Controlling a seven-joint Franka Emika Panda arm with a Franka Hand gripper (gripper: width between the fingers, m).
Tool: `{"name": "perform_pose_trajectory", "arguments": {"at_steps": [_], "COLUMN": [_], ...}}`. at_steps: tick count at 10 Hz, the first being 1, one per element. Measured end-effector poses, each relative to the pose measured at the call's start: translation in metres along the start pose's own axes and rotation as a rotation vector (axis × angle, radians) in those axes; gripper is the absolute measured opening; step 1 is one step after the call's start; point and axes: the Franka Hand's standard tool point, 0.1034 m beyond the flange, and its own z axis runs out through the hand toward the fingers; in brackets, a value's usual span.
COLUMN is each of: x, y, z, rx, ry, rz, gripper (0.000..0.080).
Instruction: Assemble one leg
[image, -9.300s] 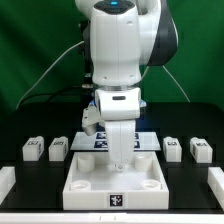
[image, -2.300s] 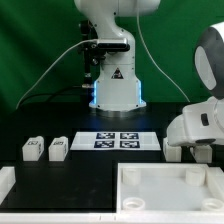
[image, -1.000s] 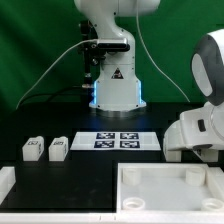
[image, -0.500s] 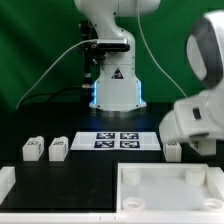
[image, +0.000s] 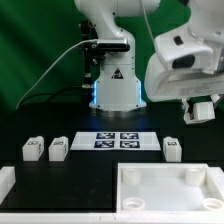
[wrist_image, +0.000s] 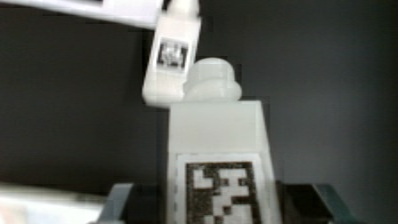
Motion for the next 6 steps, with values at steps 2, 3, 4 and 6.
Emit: {"name": "perform_pose_trajectory", "arguments": {"at_steps": [2, 3, 4, 6], "x": [0.001, 0.01, 0.034, 0.063], "y": [0.002, 0.007, 0.027, 0.056], "z": [0.0, -0.006, -0.025, -0.064], "rx": [-0.013, -0.021, -0.033, -0.073], "ry": [0.216, 0.313, 0.444, 0.626], "rz": [-0.001, -0.049, -0.09, -0.14], "gripper": [0.0291, 0.0291, 0.0291, 0.0291]}}
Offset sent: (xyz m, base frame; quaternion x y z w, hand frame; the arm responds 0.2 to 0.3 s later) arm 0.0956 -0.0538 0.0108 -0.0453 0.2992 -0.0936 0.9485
